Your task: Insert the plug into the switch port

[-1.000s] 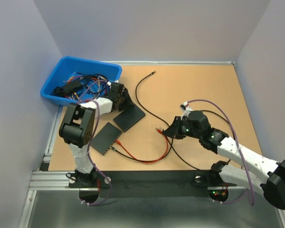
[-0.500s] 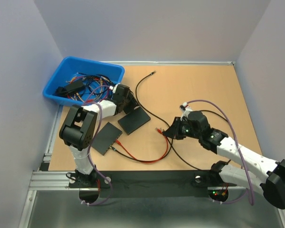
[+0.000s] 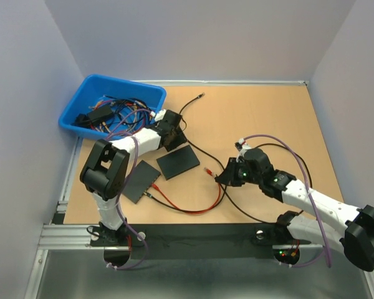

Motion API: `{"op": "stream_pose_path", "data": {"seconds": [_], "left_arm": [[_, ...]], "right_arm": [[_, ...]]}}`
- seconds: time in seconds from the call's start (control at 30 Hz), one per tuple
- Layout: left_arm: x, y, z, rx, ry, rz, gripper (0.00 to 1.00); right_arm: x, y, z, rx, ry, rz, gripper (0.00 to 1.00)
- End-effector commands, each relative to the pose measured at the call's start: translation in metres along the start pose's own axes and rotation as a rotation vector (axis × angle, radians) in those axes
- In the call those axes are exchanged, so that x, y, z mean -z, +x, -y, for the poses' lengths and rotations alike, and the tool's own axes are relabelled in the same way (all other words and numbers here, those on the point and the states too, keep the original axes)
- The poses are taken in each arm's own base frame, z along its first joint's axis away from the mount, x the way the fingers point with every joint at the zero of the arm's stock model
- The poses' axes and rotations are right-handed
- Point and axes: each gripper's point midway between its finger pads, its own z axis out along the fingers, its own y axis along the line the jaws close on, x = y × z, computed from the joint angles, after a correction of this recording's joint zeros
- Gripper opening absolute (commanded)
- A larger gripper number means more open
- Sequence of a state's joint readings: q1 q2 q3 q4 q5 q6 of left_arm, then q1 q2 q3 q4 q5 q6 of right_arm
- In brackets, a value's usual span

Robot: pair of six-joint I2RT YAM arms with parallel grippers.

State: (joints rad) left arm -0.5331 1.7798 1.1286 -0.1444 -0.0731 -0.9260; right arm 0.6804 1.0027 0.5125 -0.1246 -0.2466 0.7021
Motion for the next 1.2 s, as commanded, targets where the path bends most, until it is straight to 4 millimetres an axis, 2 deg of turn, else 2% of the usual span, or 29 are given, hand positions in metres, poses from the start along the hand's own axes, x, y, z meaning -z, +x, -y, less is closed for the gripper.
{"op": "stream_pose_path", "data": {"seconds": [0.0, 0.13, 0.23, 0.3, 0.33, 0.47, 0.67, 0.83, 1.07, 1.17], "left_arm": [[0.009, -0.027, -0.024, -0.173, -0.182, 0.101, 0.57], [0.013, -0.045, -0.032, -0.289, -0.287, 0.155, 0.57], [0.023, -0.046, -0.039, -0.349, -0.335, 0.170, 0.57], [0.030, -0.047, -0.053, -0.371, -0.377, 0.186, 0.57], [0.032, -0.045, -0.064, -0.382, -0.405, 0.189, 0.57], [0.034, -0.035, -0.082, -0.403, -0.443, 0.160, 0.57], [0.028, -0.018, -0.099, -0.395, -0.464, 0.113, 0.57], [0.031, 0.001, -0.088, -0.367, -0.405, 0.055, 0.57], [0.053, 0.032, -0.058, -0.306, -0.252, -0.004, 0.57], [0.058, 0.044, -0.057, -0.289, -0.221, -0.034, 0.57]], "right_arm": [[0.003, -0.014, -0.007, 0.029, -0.018, 0.050, 0.00], [0.004, -0.017, -0.010, 0.032, -0.021, 0.058, 0.00], [0.005, -0.016, -0.009, 0.031, -0.018, 0.057, 0.01], [0.006, -0.016, -0.009, 0.027, -0.021, 0.058, 0.01], [0.007, -0.016, -0.009, 0.024, -0.020, 0.059, 0.01], [0.008, -0.015, -0.009, 0.019, -0.022, 0.061, 0.00], [0.009, -0.015, -0.011, 0.016, -0.028, 0.063, 0.00], [0.010, -0.014, -0.009, 0.014, -0.027, 0.066, 0.00], [0.009, -0.009, -0.003, 0.013, -0.010, 0.057, 0.00], [0.009, -0.004, 0.003, 0.014, 0.007, 0.045, 0.00]]}}
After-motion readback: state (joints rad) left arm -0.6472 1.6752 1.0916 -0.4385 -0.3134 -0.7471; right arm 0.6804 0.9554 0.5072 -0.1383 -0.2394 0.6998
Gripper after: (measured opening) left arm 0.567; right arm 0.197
